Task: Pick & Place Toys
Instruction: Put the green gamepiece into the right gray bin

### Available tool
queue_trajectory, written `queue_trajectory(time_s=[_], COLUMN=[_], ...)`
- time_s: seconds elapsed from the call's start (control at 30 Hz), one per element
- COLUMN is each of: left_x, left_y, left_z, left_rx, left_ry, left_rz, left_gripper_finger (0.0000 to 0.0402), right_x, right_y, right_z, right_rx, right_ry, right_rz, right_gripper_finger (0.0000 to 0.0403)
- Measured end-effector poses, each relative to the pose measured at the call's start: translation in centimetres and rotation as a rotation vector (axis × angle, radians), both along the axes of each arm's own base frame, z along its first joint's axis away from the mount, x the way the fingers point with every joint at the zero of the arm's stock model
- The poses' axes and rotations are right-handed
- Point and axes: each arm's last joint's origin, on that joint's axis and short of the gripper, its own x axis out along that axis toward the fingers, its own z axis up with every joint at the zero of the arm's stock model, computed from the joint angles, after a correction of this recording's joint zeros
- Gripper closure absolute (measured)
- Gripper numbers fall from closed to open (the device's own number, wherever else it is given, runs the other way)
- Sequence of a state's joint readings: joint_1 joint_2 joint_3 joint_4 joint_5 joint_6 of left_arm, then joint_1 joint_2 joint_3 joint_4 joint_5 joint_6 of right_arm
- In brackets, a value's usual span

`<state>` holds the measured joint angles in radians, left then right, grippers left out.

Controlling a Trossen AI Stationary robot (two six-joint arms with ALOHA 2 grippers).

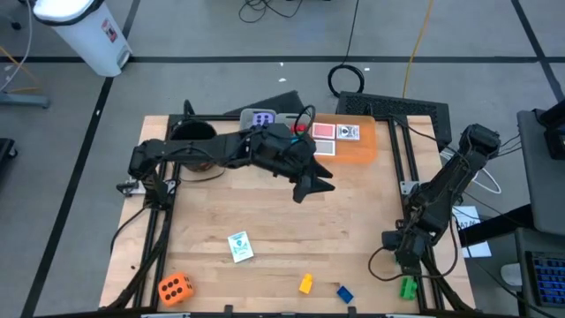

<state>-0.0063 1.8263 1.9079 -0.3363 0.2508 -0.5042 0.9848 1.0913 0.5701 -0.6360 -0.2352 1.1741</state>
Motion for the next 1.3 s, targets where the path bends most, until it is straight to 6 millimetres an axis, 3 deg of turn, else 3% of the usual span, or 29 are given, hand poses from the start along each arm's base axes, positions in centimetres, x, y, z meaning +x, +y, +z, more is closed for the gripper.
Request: queue_trajectory(time_s=[0.33, 0.7, 1.1, 1.3], left_x=[0.0, 0.0, 0.0, 0.0], left_y=[-0.1, -0.2, -0.5, -0.5], left_z=[0.0, 0.0, 0.0, 0.0], left_rx=[-0.014, -0.023, -0.026, -0.026], left_ry=[0.006, 0.009, 0.01, 0.01], left_rz=[0.0, -0.008, -0.015, -0.015], left_gripper_finger=[0.0163, 0.0163, 0.0163, 0.0163], right_x=[0.5, 0.6, 0.4, 0.5], right_y=[0.7, 0.7, 0.1, 0.2], right_z=[-1.7, -2.2, -2.3, -2.3], right_rx=[-0.081, -0.135, -0.214, -0.21], right_ry=[0.046, 0.039, 0.042, 0.046], right_rz=[0.018, -0.009, -0.07, -0.116], right_gripper_finger=[0.0152, 0.0156, 0.0269, 0.0266])
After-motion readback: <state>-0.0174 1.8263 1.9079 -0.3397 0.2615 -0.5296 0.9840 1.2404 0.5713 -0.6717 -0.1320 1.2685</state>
